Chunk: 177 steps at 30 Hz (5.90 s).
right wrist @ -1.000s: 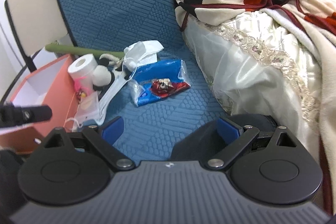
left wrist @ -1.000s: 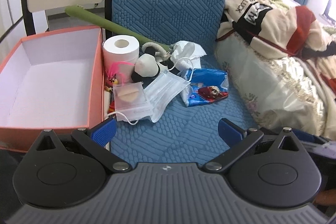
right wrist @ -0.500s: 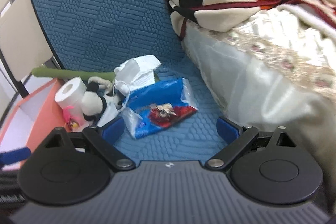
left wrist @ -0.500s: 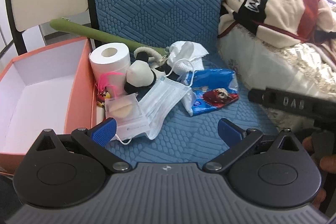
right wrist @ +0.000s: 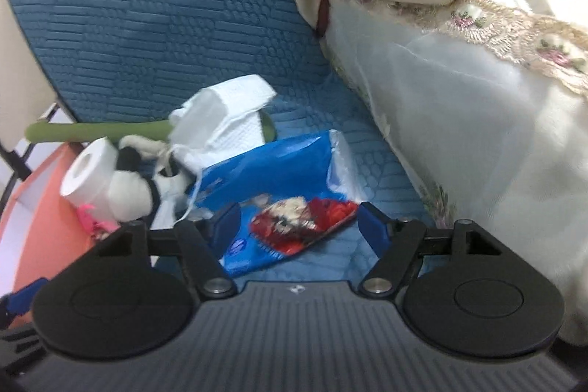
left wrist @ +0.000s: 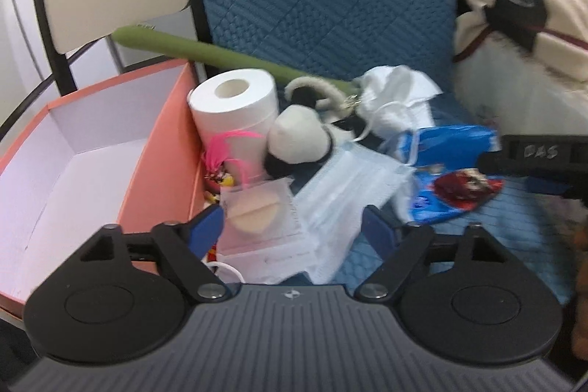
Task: Organize soft objects
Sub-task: 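Grasp the red candy wrapper with the right tool while the left grasps the clear sachet, then lift both held items and carry them over the pink-rimmed box, then open both tools to drop the candy wrapper and sachet into the box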
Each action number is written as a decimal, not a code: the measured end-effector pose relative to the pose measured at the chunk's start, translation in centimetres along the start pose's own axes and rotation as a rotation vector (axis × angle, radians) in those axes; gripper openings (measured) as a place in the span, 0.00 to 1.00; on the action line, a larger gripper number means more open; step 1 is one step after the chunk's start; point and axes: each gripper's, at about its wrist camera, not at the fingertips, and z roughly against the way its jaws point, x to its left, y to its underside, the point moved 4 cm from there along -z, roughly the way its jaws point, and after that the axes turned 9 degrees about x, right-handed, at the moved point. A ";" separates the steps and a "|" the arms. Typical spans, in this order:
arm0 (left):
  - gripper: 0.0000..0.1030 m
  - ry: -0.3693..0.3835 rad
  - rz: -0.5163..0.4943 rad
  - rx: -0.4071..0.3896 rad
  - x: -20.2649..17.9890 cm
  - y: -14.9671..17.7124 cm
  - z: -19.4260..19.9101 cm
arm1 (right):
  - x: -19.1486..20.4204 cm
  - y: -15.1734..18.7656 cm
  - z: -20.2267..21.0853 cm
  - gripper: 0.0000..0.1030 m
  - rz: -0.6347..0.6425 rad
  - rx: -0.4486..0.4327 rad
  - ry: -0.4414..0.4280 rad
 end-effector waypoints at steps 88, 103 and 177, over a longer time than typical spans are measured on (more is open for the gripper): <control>0.12 0.231 0.186 0.034 2.4 0.1 -0.1 | 3.9 2.0 0.7 0.41 0.208 0.019 0.041; 0.12 0.338 0.177 0.078 4.0 -0.4 3.5 | 6.8 4.7 6.4 0.41 0.198 0.058 0.001; 0.48 0.167 0.348 0.057 35.3 -2.0 6.9 | 36.4 6.2 6.1 0.60 0.451 0.136 -0.265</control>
